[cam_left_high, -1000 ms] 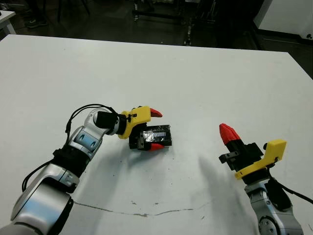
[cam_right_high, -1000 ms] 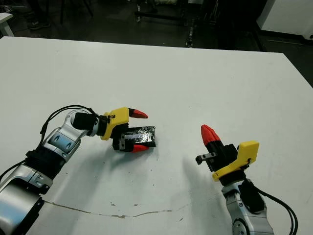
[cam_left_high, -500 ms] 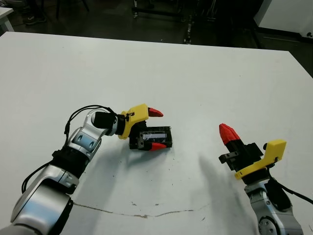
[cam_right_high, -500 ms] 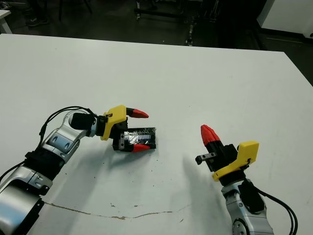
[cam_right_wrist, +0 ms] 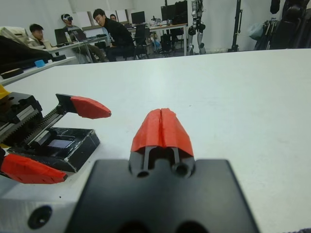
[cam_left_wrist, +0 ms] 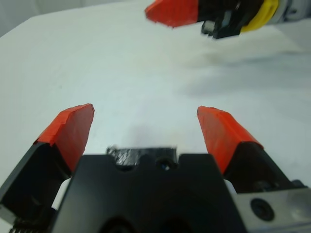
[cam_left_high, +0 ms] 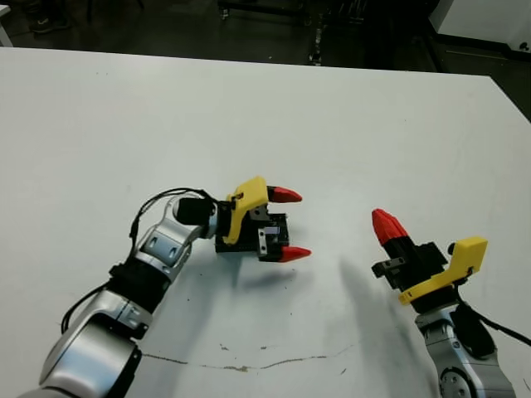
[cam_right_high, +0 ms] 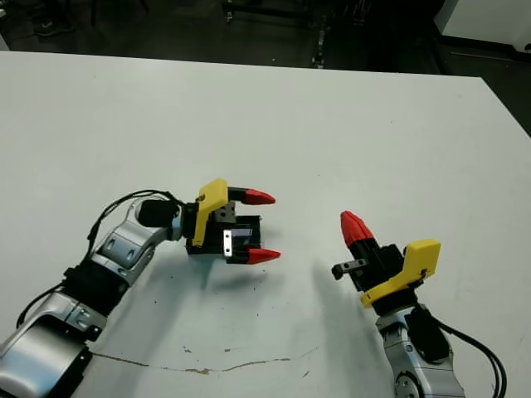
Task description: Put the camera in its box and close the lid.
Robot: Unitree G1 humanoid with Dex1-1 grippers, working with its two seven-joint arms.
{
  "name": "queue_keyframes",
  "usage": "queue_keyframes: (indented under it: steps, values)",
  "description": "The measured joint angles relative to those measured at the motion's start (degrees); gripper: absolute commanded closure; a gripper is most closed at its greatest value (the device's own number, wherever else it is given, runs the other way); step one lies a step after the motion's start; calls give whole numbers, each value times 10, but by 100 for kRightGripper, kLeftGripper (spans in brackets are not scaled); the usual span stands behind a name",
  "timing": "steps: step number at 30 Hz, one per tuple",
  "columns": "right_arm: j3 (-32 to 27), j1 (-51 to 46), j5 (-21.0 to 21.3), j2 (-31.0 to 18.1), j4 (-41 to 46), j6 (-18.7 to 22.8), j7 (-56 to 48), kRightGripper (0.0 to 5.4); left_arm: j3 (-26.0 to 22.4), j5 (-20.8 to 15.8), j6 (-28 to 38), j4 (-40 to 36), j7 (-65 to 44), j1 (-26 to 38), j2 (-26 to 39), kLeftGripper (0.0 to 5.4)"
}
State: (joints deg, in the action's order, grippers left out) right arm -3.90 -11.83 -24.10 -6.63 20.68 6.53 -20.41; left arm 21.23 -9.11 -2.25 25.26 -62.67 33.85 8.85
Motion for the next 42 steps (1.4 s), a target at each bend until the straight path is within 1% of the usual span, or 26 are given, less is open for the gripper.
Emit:
queue_keyframes:
  steps: [3,6,11,14,17,19,20,22,23,26,29,33,36,38,42]
  values:
    - [3,0,3,0,0,0,0,540,-4,-7,-14,-3,0,0,0,1]
    - [4,0,6,0,0,0,1,540,-19,-17,-35,-18,2,-5,4,1]
    - [5,0,17,0,2,0,13,540,-60,-51,-88,-80,11,-39,26,1]
    - [6,0,18,0,3,0,14,540,-109,-82,-123,-135,30,-69,54,1]
    - [6,1,19,1,3,0,14,540,-168,-129,-152,-208,77,-110,63,1]
    - [6,2,17,2,2,0,14,540,-220,-180,-169,-263,125,-149,51,1]
    - [6,3,16,2,2,0,14,540,-239,-198,-171,-284,147,-166,43,1]
    - [5,4,16,2,1,0,14,540,-277,-224,-170,-333,203,-204,23,15]
    - [5,4,16,2,0,0,14,540,-292,-228,-167,-357,234,-223,13,25]
    - [4,5,15,2,0,0,14,540,-326,-229,-149,-421,316,-275,-9,65]
    - [4,7,14,3,1,1,16,540,-349,-233,-138,-459,364,-309,-20,115]
    - [5,8,11,4,1,3,23,540,-369,-252,-118,-473,392,-339,-30,173]
    - [5,13,11,4,1,5,26,540,-377,-249,-89,-471,403,-353,-38,219]
    - [6,15,11,6,1,6,33,540,-378,-231,-65,-466,416,-364,-44,246]
    - [6,18,7,20,1,6,42,540,-368,-175,-14,-451,440,-392,-51,305]
